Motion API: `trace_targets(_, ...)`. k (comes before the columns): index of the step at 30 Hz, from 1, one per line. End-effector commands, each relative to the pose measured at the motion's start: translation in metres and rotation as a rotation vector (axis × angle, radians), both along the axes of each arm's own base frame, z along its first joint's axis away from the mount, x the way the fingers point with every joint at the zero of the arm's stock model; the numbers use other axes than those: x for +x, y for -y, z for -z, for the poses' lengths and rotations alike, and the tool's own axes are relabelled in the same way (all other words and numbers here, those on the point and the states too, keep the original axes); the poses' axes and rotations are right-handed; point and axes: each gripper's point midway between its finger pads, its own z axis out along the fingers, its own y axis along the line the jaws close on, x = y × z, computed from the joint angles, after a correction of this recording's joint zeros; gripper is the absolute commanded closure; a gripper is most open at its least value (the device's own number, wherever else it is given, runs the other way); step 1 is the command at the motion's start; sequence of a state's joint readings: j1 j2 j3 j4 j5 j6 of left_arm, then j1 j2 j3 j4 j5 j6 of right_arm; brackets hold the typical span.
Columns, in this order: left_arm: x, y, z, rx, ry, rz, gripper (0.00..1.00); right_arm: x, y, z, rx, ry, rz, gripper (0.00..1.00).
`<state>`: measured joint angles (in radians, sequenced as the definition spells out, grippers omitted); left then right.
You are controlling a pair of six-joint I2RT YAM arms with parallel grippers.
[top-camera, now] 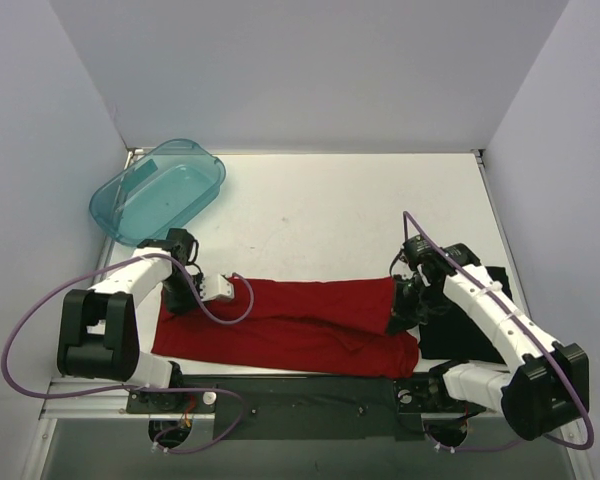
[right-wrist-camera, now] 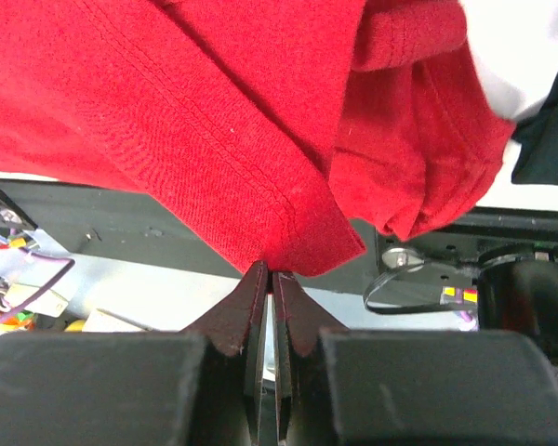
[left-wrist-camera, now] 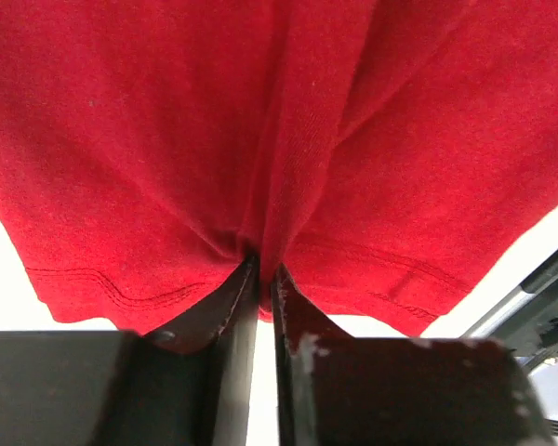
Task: Fold and stack the t-shirts
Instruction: Fold the other side of the tshirt into a rectangle
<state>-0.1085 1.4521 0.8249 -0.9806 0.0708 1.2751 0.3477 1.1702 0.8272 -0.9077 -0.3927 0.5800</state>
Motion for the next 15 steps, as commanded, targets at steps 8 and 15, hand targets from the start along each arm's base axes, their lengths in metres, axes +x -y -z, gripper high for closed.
trace_targets(8, 0.026, -0.011, -0.001, 0.046, 0.099, -0.037, 1.0, -0.059, 0.008, 0.021, -0.062, -0.208, 0.028, 1.0)
trace_targets(15, 0.041, -0.028, -0.007, 0.103, 0.157, -0.032, 1.0, -0.058, 0.015, 0.065, -0.14, -0.259, 0.058, 1.0)
